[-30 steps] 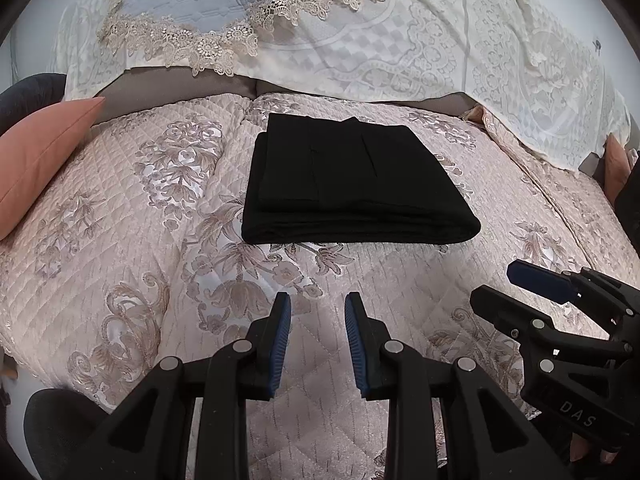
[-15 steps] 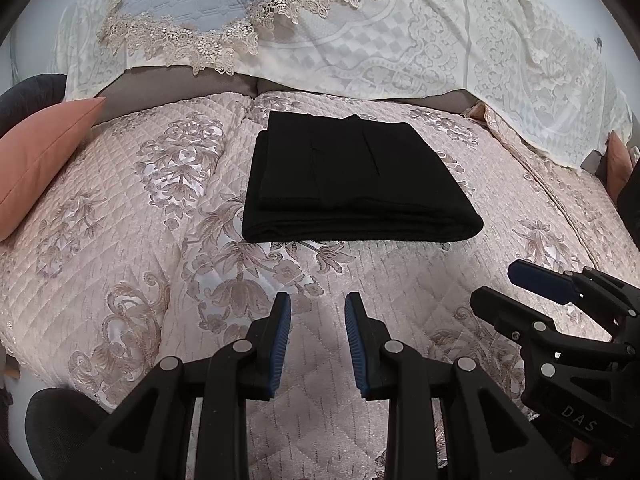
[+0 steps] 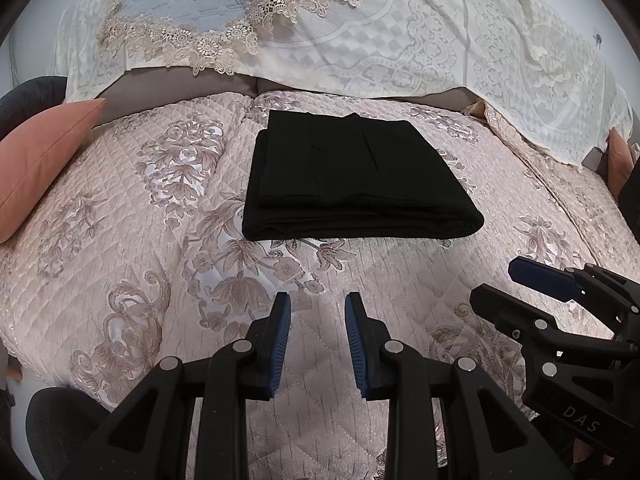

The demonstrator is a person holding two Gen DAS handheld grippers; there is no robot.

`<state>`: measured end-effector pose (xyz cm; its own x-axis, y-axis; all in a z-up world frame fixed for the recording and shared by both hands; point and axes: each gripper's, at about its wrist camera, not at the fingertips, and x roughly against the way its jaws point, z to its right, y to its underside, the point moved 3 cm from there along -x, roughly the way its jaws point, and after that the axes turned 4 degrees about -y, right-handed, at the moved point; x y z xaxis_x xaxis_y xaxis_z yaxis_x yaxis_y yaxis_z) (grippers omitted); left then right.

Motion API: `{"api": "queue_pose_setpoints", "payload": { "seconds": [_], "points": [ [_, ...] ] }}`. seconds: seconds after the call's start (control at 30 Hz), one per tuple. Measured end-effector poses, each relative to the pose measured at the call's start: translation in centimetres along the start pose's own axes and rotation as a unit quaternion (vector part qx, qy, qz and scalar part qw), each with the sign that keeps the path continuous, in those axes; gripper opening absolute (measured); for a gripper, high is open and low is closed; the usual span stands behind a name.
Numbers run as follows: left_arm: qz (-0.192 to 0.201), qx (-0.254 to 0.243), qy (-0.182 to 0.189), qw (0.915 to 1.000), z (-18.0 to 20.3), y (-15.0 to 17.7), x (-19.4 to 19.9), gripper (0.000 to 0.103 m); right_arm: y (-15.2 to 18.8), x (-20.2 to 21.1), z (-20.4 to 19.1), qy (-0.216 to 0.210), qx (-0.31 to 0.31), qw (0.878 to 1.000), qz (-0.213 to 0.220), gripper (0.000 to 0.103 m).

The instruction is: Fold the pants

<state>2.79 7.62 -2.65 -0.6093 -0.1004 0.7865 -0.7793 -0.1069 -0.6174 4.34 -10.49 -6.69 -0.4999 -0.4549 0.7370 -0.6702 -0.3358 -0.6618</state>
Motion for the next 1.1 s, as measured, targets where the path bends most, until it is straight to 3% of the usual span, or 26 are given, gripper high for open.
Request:
{"api": "queue_pose_setpoints", "payload": {
  "seconds": [1.1],
  "points": [
    [-0.004, 0.001, 0.001, 1.0000, 0.07, -0.12, -0.09, 0.032, -0.18, 0.15, 0.03, -0.002, 0.006, 1.000, 0.000, 0.047]
  ]
}}
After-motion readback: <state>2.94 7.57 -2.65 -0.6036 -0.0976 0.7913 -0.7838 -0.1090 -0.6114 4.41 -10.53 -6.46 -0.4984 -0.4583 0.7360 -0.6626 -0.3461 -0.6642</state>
